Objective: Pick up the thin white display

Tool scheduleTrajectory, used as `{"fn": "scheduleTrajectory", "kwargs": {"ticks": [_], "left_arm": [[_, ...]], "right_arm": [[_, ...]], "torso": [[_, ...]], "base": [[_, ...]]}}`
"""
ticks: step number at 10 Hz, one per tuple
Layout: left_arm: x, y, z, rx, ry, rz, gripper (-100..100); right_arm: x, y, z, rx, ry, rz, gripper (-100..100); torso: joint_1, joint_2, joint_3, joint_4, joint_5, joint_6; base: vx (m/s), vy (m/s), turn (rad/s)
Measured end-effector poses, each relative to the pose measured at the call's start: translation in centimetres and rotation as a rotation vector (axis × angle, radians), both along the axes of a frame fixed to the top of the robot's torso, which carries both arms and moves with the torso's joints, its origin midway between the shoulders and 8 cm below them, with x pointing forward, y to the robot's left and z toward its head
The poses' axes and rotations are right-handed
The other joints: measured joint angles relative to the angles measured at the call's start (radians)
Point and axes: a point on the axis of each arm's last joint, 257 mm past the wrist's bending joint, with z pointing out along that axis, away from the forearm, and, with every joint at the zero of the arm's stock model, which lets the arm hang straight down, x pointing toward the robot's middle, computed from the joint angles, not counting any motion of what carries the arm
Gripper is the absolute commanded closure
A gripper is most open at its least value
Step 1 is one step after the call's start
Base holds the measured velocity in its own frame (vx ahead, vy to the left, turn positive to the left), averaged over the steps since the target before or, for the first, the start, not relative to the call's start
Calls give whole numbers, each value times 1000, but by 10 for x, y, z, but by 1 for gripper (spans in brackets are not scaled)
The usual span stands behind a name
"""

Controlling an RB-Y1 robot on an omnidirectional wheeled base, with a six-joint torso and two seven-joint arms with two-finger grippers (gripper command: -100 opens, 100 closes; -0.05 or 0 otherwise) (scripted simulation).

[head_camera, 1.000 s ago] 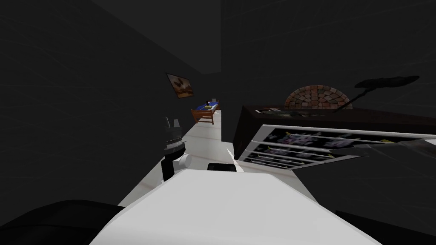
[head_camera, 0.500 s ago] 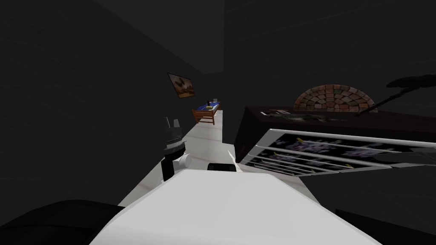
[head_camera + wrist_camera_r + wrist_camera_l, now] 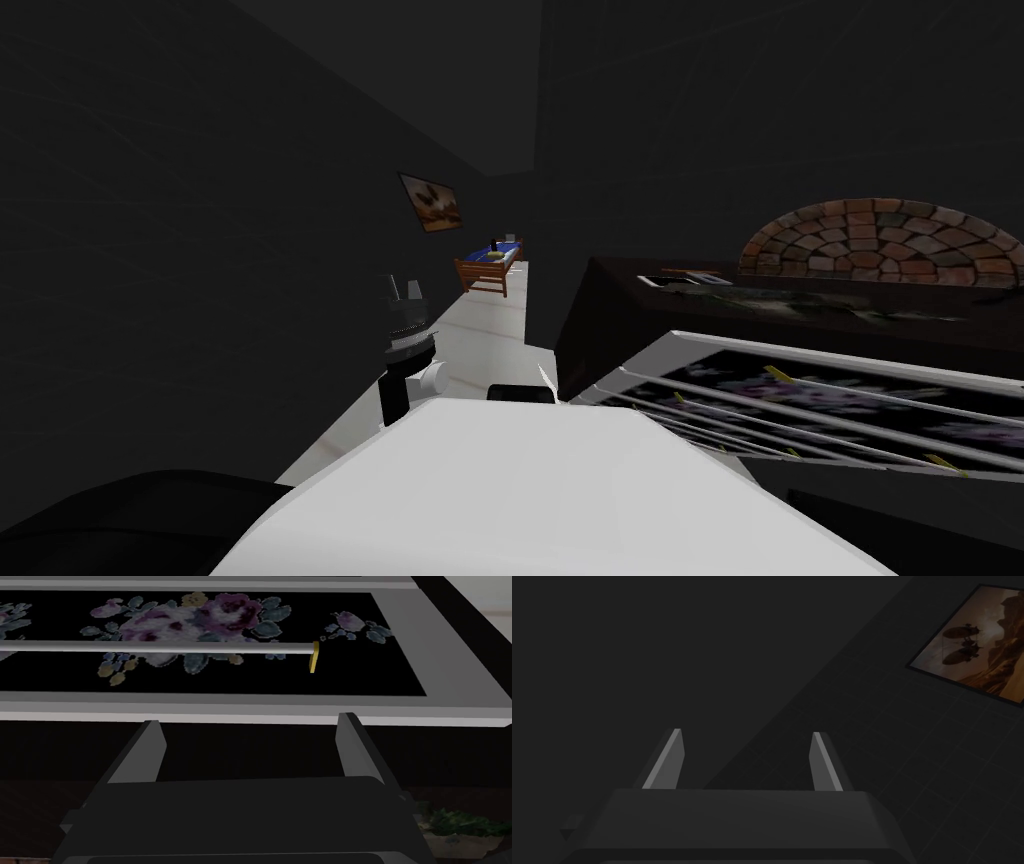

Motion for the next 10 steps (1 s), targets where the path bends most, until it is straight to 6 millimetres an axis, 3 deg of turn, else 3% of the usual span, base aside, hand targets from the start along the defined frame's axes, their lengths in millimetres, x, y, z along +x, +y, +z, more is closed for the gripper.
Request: {"fn": "scheduleTrajectory", "kwargs": {"ticks": [1,4,10], "left_arm": [[0,0,0,0,0,0,0],[0,0,0,0,0,0,0],[0,0,0,0,0,0,0]], "right_arm": [[-15,-1,7,-10,20,-21,-100],[-28,-5,17,-28,48,-47,-100],[-66,2,23,16,147,-100,-100]], "torso": [[1,-1,0,0,0,0],[2,2,1,1,1,0],[-2,-6,-4,-2,-1,-1]], "base": [[204,-16,63],[179,-13,69],[276,-44,111]]}}
